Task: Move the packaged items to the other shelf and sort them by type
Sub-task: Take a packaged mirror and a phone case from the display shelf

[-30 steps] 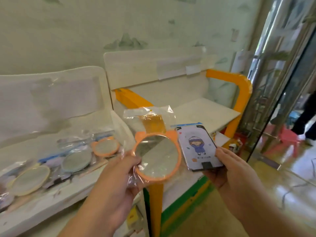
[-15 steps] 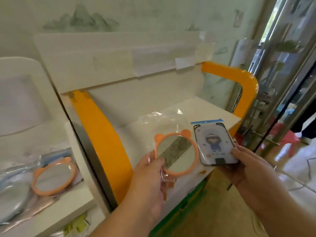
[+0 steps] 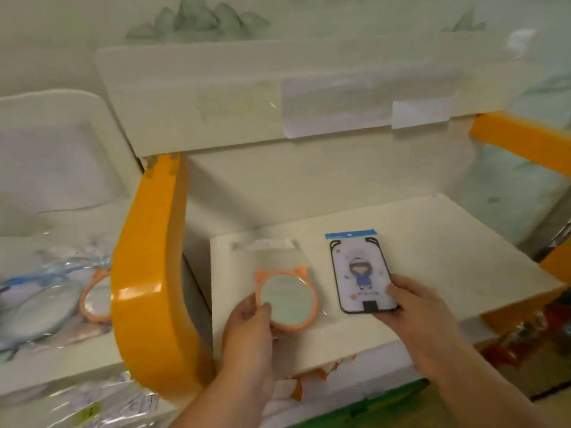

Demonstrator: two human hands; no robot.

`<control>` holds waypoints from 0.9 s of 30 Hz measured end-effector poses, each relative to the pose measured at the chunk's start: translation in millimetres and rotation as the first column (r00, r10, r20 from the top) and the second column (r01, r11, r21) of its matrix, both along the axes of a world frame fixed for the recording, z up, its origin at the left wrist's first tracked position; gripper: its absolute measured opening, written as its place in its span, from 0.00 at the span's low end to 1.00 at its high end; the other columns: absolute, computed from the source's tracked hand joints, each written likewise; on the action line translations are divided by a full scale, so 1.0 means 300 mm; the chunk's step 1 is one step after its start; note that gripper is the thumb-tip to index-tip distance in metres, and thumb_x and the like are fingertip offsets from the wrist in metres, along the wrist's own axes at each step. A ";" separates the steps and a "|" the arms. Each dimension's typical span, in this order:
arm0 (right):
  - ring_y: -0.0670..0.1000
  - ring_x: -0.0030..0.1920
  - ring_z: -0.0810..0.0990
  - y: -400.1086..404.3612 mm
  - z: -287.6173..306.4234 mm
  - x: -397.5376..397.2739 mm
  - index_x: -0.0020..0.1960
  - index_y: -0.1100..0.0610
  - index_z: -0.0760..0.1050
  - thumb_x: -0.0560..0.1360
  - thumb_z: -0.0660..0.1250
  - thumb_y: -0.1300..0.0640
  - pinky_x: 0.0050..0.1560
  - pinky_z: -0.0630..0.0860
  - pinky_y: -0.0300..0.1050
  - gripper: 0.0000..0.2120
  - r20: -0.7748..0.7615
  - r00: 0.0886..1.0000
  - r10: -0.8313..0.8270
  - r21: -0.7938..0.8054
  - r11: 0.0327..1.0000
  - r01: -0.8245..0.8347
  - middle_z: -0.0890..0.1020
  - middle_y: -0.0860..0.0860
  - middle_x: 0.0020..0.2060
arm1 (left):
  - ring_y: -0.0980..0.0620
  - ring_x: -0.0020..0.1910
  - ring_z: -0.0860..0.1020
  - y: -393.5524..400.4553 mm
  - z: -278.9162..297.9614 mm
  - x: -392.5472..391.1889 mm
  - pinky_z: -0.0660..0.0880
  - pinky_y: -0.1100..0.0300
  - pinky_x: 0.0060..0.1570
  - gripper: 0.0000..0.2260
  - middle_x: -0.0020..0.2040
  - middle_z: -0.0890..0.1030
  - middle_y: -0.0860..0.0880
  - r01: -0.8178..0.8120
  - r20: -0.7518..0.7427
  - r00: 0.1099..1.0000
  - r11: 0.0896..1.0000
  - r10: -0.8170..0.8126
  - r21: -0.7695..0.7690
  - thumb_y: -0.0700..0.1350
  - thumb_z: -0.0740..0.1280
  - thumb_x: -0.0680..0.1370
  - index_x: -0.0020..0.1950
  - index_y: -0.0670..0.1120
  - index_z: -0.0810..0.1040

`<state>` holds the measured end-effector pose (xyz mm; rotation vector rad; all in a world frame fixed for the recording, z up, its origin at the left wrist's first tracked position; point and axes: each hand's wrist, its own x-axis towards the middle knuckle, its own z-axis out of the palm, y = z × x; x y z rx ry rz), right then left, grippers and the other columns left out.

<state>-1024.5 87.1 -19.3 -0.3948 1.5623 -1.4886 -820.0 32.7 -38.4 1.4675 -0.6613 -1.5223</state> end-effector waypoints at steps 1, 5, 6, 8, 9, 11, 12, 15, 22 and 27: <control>0.50 0.43 0.87 -0.032 -0.016 -0.019 0.52 0.57 0.80 0.81 0.60 0.65 0.41 0.82 0.45 0.10 -0.044 0.996 0.080 0.018 0.997 -0.080 0.87 0.53 0.42 | 0.42 0.51 0.82 -0.024 -0.025 -0.012 0.76 0.53 0.43 0.10 0.51 0.86 0.45 -0.008 0.022 1.000 1.000 0.008 0.011 0.38 0.64 0.81 0.58 0.46 0.82; 0.49 0.41 0.87 -0.147 -0.050 -0.076 0.49 0.57 0.80 0.79 0.57 0.69 0.45 0.82 0.47 0.15 -0.134 0.937 0.322 0.052 0.947 -0.317 0.87 0.51 0.39 | 0.43 0.47 0.83 -0.108 -0.079 -0.032 0.80 0.44 0.51 0.10 0.48 0.86 0.44 -0.058 0.139 0.988 0.998 0.060 -0.017 0.38 0.64 0.80 0.55 0.46 0.83; 0.48 0.40 0.86 -0.171 -0.058 -0.084 0.48 0.57 0.80 0.79 0.56 0.69 0.44 0.81 0.45 0.15 -0.134 0.926 0.354 0.056 0.935 -0.350 0.87 0.50 0.37 | 0.44 0.45 0.82 -0.124 -0.081 -0.029 0.80 0.44 0.51 0.10 0.47 0.86 0.45 -0.084 0.183 0.979 0.996 0.085 -0.016 0.38 0.64 0.79 0.54 0.46 0.83; 0.48 0.41 0.86 -0.215 -0.079 -0.092 0.48 0.58 0.80 0.79 0.56 0.69 0.44 0.81 0.44 0.15 -0.129 0.900 0.416 0.069 0.909 -0.410 0.87 0.50 0.38 | 0.44 0.42 0.81 -0.153 -0.089 -0.016 0.81 0.46 0.45 0.10 0.44 0.85 0.45 -0.129 0.241 0.963 0.992 0.125 0.001 0.37 0.64 0.77 0.52 0.47 0.83; 0.49 0.42 0.86 -0.234 -0.090 -0.094 0.49 0.58 0.80 0.80 0.56 0.68 0.44 0.81 0.44 0.14 -0.135 0.885 0.445 0.080 0.896 -0.438 0.87 0.52 0.40 | 0.45 0.41 0.80 -0.163 -0.094 -0.008 0.80 0.49 0.41 0.11 0.44 0.84 0.45 -0.138 0.252 0.959 0.990 0.131 0.011 0.37 0.65 0.75 0.53 0.47 0.83; 0.50 0.44 0.86 -0.268 -0.107 -0.097 0.49 0.59 0.79 0.80 0.56 0.68 0.45 0.81 0.44 0.13 -0.156 0.865 0.477 0.104 0.879 -0.466 0.86 0.53 0.44 | 0.46 0.38 0.78 -0.181 -0.112 0.009 0.75 0.54 0.38 0.15 0.41 0.83 0.46 -0.124 0.285 0.952 0.992 0.109 0.036 0.37 0.65 0.70 0.55 0.45 0.83; 0.50 0.44 0.86 -0.281 -0.115 -0.099 0.49 0.58 0.79 0.80 0.56 0.68 0.45 0.81 0.44 0.13 -0.166 0.861 0.481 0.113 0.877 -0.468 0.86 0.53 0.44 | 0.47 0.36 0.77 -0.185 -0.109 0.012 0.74 0.55 0.37 0.17 0.40 0.81 0.46 -0.106 0.302 0.949 0.993 0.086 0.049 0.37 0.64 0.69 0.56 0.44 0.82; 0.48 0.42 0.85 -0.297 -0.128 -0.103 0.48 0.56 0.77 0.80 0.56 0.68 0.41 0.81 0.40 0.13 -0.196 0.847 0.493 0.138 0.869 -0.474 0.85 0.51 0.44 | 0.47 0.37 0.76 -0.196 -0.091 0.007 0.74 0.55 0.37 0.17 0.44 0.81 0.46 -0.108 0.370 0.925 0.993 0.087 0.036 0.36 0.64 0.70 0.58 0.46 0.79; 0.50 0.44 0.85 -0.326 -0.142 -0.175 0.54 0.58 0.76 0.80 0.58 0.65 0.45 0.82 0.44 0.10 -0.262 0.845 0.466 0.162 0.885 -0.437 0.84 0.52 0.48 | 0.48 0.30 0.74 -0.212 -0.076 -0.017 0.74 0.56 0.36 0.21 0.36 0.78 0.46 -0.113 0.377 0.921 0.994 0.099 0.014 0.36 0.64 0.68 0.60 0.40 0.79; 0.49 0.45 0.85 -0.328 -0.138 -0.225 0.53 0.55 0.75 0.81 0.58 0.64 0.42 0.81 0.41 0.09 -0.314 0.820 0.478 0.178 0.878 -0.444 0.84 0.51 0.48 | 0.48 0.32 0.76 -0.234 -0.077 -0.048 0.76 0.52 0.43 0.22 0.41 0.80 0.46 -0.091 0.370 0.925 0.996 0.079 0.014 0.38 0.66 0.71 0.65 0.45 0.76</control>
